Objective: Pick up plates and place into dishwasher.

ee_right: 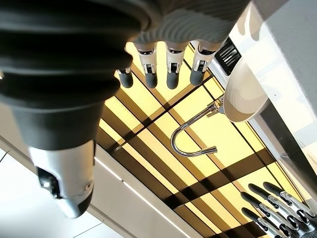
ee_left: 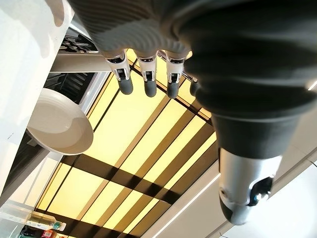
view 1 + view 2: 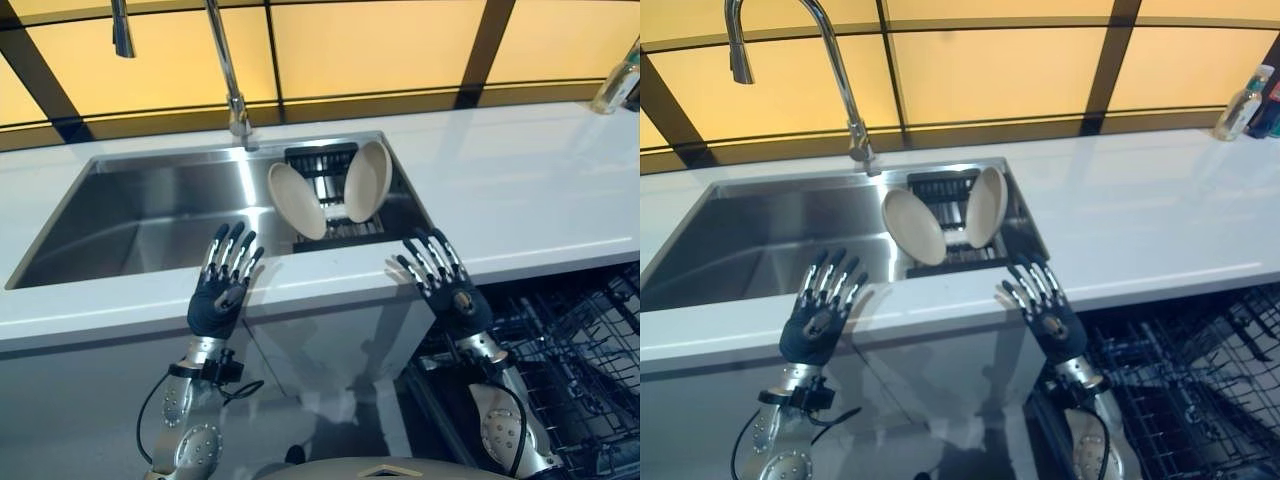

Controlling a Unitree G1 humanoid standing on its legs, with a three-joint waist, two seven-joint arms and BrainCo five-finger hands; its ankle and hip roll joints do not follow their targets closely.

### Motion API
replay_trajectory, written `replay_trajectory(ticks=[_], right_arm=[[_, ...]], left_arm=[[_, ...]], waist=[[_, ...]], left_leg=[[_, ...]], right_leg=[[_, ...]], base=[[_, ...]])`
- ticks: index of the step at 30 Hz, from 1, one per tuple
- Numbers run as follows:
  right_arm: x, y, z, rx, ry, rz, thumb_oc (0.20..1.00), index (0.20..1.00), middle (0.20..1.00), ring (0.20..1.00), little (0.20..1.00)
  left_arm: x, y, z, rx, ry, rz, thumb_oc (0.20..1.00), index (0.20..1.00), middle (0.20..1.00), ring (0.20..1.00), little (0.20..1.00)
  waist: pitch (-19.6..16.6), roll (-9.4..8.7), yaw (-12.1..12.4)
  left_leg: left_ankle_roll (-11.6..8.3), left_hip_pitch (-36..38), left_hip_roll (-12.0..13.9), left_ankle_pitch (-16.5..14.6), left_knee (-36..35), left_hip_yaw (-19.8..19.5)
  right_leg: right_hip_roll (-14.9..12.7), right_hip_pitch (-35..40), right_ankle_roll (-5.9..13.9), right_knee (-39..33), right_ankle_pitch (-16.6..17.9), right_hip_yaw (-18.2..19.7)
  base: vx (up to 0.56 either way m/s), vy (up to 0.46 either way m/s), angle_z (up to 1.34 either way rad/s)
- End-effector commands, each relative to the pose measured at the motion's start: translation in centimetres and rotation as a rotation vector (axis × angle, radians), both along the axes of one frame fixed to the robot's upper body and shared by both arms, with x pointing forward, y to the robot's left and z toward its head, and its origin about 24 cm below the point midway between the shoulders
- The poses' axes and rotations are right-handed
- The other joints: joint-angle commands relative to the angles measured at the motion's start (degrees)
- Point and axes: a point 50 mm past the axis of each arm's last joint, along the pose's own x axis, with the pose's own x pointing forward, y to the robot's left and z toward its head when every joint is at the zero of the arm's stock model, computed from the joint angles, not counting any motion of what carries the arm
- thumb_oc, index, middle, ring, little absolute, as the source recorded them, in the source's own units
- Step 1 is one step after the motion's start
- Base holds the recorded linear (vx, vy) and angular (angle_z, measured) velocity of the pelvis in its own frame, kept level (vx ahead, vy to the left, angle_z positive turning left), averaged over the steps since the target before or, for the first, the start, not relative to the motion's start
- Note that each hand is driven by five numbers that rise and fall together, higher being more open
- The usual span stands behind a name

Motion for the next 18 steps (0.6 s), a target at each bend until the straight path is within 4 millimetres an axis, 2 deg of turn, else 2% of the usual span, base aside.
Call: replay_trajectory(ticks=[1,5,18], right_arm=[[0.05,0.78,3.33,0.051,-0.182,0.029,1.0,1.0,1.0,1.0,1.0],[0.02,0.7,3.32,0.053,-0.183,0.026,1.0,1.0,1.0,1.0,1.0],[-0.02,0.65,3.33,0.054,-0.182,0.023,1.0,1.0,1.0,1.0,1.0]], left_arm=[[0.05,0.67,2.56,0.044,-0.152,0.019,1.0,1.0,1.0,1.0,1.0],[-0.04,0.87,2.43,0.013,-0.157,0.013,1.0,1.0,1.0,1.0,1.0],[0.1,0.78,2.81,0.074,-0.181,0.013,1.0,1.0,1.0,1.0,1.0]], waist=[[-0.7,-2.31,-0.4],[-0.6,-2.33,-0.4],[-0.7,-2.33,-0.6]], left_leg=[[4.83,-0.6,-4.4,-3.2,1.2,4.1],[4.81,-0.6,-4.4,-3.2,1.2,4.1],[4.87,-0.5,-4.4,-3.4,1.3,4.3]], right_leg=[[3.2,-3.8,-1.61,-1.3,4.4,0.5],[3.2,-3.8,-1.64,-1.2,4.4,0.4],[3.2,-3.8,-1.58,-1.1,4.4,0.6]], base=[[0.0,0.0,0.0],[0.0,0.0,0.0],[0.0,0.0,0.0]])
